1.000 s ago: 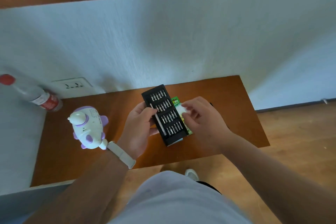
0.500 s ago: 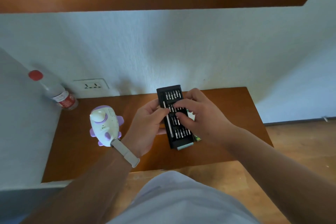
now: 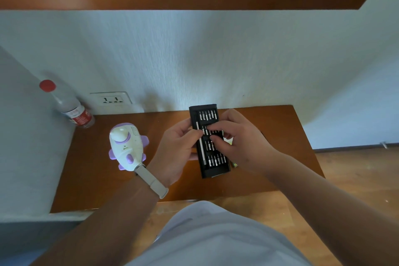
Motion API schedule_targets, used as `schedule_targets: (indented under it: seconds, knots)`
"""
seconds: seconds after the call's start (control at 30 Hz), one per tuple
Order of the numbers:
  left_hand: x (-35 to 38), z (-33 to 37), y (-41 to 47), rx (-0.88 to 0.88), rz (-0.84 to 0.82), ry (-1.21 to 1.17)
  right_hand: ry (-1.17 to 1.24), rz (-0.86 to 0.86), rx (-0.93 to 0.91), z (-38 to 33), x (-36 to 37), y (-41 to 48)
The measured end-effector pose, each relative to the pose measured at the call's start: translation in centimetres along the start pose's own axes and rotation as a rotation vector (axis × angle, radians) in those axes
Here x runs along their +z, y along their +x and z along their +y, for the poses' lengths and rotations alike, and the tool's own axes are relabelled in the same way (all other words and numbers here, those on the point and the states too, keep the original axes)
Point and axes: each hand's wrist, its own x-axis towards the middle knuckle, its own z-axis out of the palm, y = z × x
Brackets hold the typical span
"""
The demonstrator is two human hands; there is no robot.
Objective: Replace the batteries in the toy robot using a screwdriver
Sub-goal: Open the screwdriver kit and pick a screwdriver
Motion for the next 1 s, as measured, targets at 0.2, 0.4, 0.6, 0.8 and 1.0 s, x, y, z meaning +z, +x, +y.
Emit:
schedule_targets:
  seconds: [0.2,0.4,0.6,0.8,1.0]
  knots:
    - [-0.1,-0.2,-0.2,-0.011,-0.017,0.005,0.013,-0.108,0.006,0.0,-0.9,0.5]
    - [0.0,-0.4,-0.2,-0.042,-0.043,0.014,-0.072,-0.204,-0.045,0.0,-1.8,0.7]
    - [0.1,-0.3,0.0,-0.054,-0.058,0.026,-0.121,-0.259,-0.077,-0.1,-2.3,1.1]
    - [0.5,-0.4,0.3,-0.068,-0.088,0.031,-0.175,-0.284,-0.157,0.4,-3.1,1.5]
    - [1.0,-0.6,0.5,-0.09,-0.11,0.035,-0.33,-0.355,-0.303,0.6,-3.8,1.6]
